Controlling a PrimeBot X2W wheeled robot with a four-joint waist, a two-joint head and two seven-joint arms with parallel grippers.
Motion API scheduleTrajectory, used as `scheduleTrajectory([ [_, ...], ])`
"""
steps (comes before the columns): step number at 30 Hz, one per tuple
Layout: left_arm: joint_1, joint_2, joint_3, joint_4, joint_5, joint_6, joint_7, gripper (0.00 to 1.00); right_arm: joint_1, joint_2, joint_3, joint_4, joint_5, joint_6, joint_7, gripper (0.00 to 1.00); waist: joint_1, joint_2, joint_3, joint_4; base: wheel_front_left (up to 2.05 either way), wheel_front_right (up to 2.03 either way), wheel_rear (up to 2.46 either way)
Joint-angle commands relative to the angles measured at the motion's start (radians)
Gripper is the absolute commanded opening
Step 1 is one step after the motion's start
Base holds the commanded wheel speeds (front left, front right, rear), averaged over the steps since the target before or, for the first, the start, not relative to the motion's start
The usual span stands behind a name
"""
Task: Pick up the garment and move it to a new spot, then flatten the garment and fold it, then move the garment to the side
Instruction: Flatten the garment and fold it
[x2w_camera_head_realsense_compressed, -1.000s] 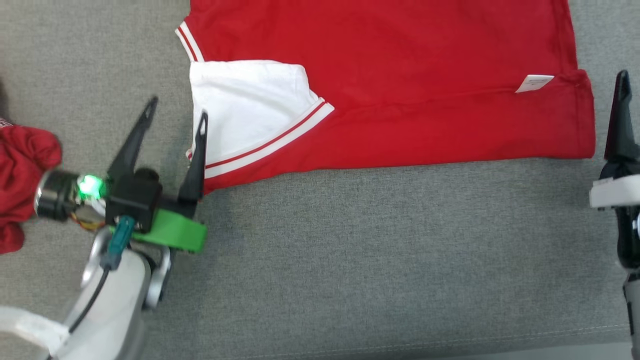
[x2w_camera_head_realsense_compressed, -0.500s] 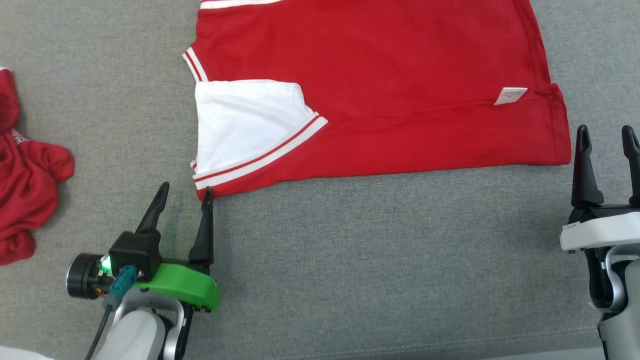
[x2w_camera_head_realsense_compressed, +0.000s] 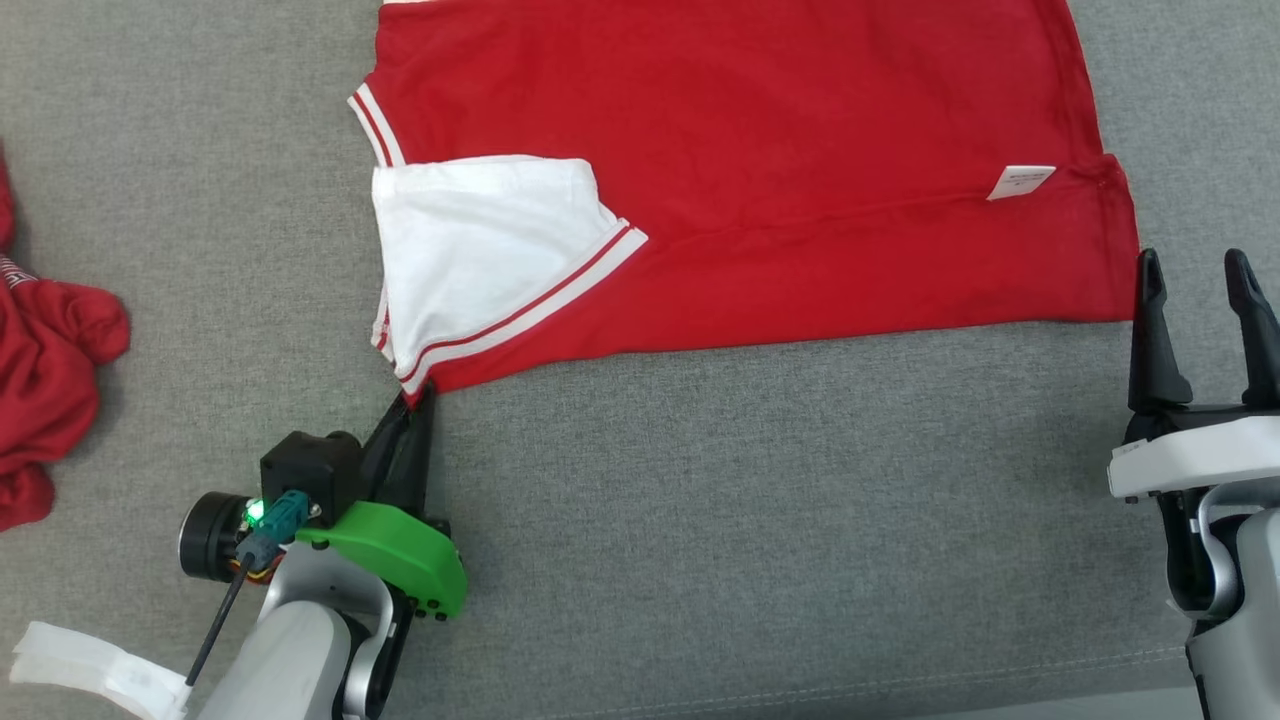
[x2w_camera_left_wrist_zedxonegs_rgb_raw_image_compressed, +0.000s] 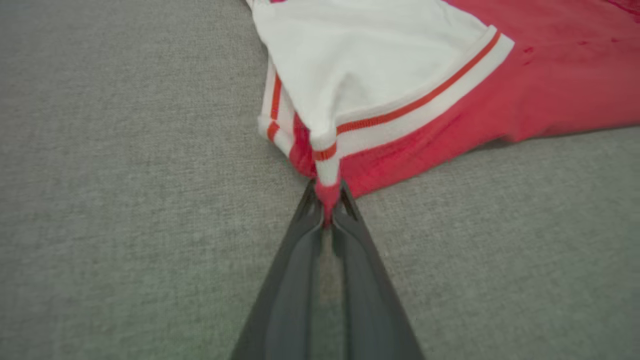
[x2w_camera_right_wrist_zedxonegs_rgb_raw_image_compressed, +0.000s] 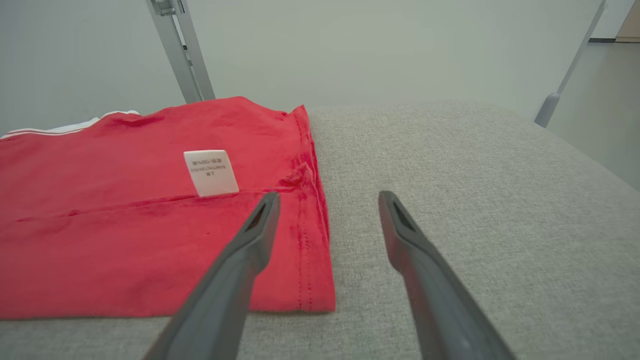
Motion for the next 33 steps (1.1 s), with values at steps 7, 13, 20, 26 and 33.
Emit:
scheduleTrajectory([
  [7,0.022,0.021,0.022,-0.033,-0.033,-0.010,-0.010,0.00,-0.032,-0.015,0.038,0.114,0.065,-0.001,-0.003,1.00,0.0000,0.0000,-0.011,0.011,0.00,0.00,0.00],
  [13,0.031,0.036,0.030,-0.065,-0.048,-0.005,0.002,0.00,-0.081,-0.031,0.099,0.228,0.132,-0.001,-0.003,1.00,0.0000,0.0000,-0.011,0.020,0.00,0.00,0.00],
  [20,0.036,0.040,0.024,-0.080,-0.054,-0.009,0.008,0.00,-0.110,-0.063,0.179,0.295,0.199,-0.001,-0.003,0.00,0.0000,0.0000,-0.017,0.031,0.00,0.00,0.00],
  [26,0.084,0.050,0.017,-0.123,-0.066,-0.006,0.014,0.00,-0.056,-0.106,0.181,0.236,0.232,-0.002,-0.003,0.00,0.0000,0.0000,-0.035,0.034,0.00,0.00,0.00],
  [33,0.204,0.083,-0.011,-0.242,-0.072,0.014,0.065,0.00,0.089,-0.193,0.200,0.133,0.282,-0.002,-0.003,0.00,0.0000,0.0000,-0.063,0.048,0.00,0.00,0.00],
])
